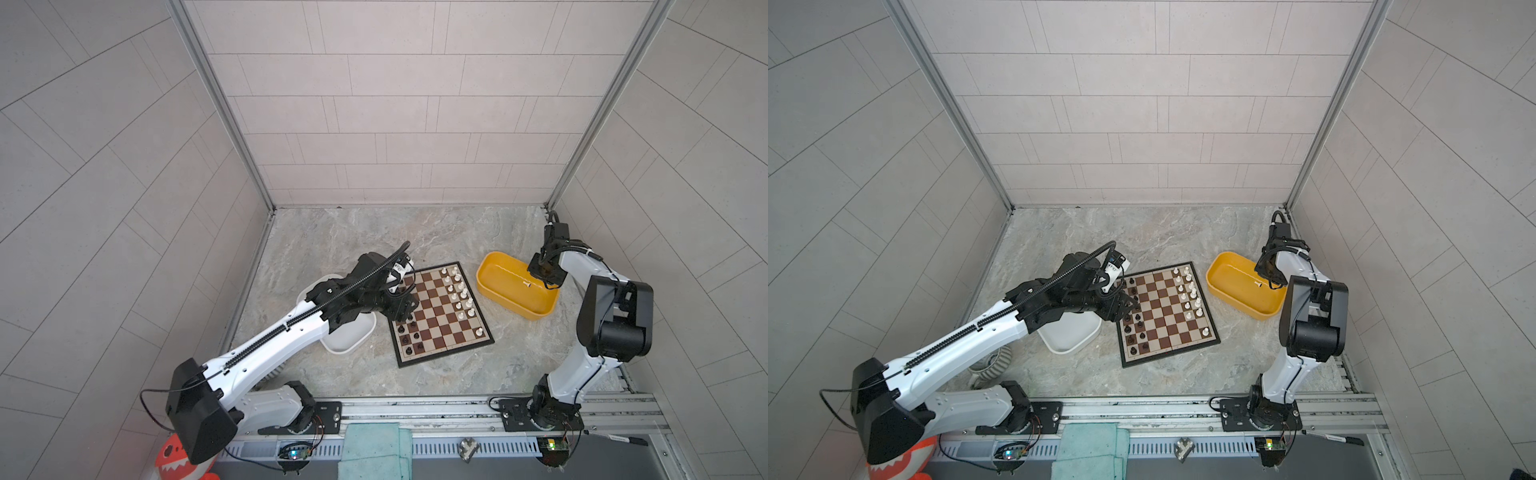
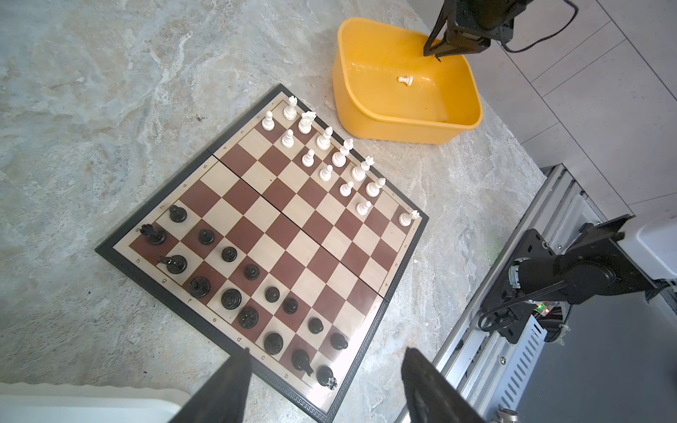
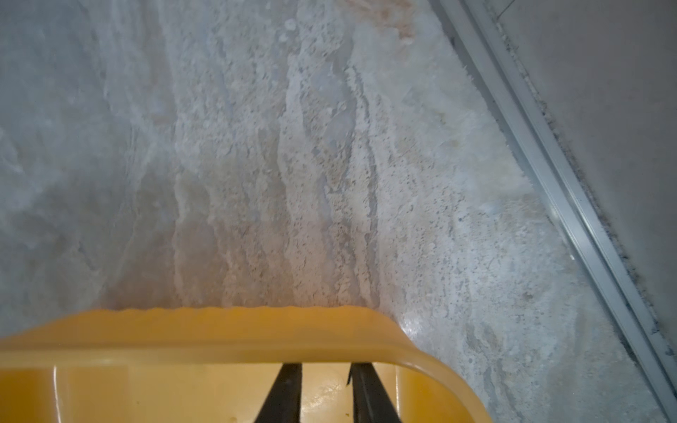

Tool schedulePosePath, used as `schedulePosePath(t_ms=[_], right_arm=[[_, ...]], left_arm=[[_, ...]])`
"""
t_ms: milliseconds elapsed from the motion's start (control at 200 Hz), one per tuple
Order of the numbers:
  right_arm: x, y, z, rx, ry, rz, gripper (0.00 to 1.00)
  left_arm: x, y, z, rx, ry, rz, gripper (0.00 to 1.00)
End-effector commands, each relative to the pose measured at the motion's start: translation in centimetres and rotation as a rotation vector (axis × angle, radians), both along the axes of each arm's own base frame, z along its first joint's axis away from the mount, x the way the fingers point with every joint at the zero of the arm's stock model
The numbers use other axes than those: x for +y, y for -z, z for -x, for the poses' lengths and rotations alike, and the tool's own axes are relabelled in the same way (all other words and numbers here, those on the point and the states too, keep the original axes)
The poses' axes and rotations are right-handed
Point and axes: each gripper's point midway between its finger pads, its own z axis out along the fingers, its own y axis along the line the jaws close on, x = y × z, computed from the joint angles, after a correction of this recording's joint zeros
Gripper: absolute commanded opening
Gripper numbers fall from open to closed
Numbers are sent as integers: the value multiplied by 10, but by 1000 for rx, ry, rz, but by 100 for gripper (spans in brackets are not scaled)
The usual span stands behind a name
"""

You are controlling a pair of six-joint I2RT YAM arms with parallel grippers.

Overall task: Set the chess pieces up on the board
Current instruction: 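Lower right gripper into the yellow bin while left gripper retracts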

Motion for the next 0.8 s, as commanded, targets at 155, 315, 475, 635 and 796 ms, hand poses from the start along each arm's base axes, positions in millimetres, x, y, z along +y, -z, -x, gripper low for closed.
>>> schedulePosePath(t_ms=[155, 315, 475, 635, 796], right_arm=[[-35, 2, 64, 75, 225, -7, 18], [-7, 1, 81, 63, 176, -95, 20], [39, 5, 80, 53, 61, -196, 20], [91, 21, 72, 111, -71, -262, 20], [138, 22, 58, 107, -157, -297, 19]], left_arm=[[-3, 3, 0, -8, 15, -11, 72], [-1, 3, 0, -16, 10, -19, 72], [-2, 2, 0, -18, 13, -16, 72], [0, 0, 0, -27, 8, -19, 72], [0, 2, -1, -27, 5, -23, 72]])
